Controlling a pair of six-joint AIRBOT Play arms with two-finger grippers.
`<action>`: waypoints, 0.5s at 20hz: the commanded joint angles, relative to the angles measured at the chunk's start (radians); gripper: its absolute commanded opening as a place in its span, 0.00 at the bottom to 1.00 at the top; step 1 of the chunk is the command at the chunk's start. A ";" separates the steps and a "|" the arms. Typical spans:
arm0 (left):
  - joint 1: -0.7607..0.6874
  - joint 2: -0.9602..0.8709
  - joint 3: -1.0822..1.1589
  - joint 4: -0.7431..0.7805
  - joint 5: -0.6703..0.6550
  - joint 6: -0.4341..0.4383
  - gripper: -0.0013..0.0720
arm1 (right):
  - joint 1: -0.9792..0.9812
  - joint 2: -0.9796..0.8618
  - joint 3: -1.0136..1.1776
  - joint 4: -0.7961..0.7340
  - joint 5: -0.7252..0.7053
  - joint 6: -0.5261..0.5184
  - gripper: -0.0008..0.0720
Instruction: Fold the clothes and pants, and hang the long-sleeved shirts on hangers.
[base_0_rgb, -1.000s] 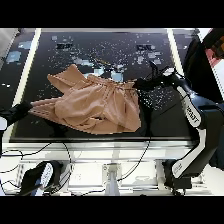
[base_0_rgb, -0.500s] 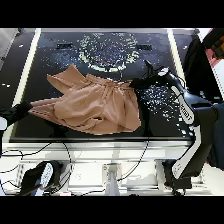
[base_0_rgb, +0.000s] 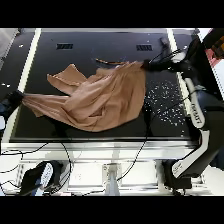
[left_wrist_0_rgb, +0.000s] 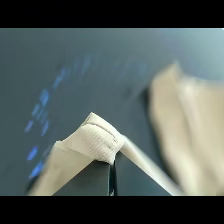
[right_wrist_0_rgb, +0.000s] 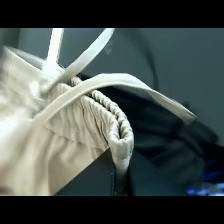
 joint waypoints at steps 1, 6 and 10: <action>0.001 -0.031 0.042 -0.002 0.195 -0.183 0.03 | -0.127 0.106 0.022 -0.021 -0.057 0.130 0.07; 0.005 -0.143 0.122 -0.001 0.127 -0.187 0.03 | -0.325 0.261 0.020 -0.133 0.067 0.167 0.07; 0.074 -0.158 0.126 0.013 -0.045 -0.101 0.03 | -0.456 0.357 0.007 -0.335 0.412 0.170 0.07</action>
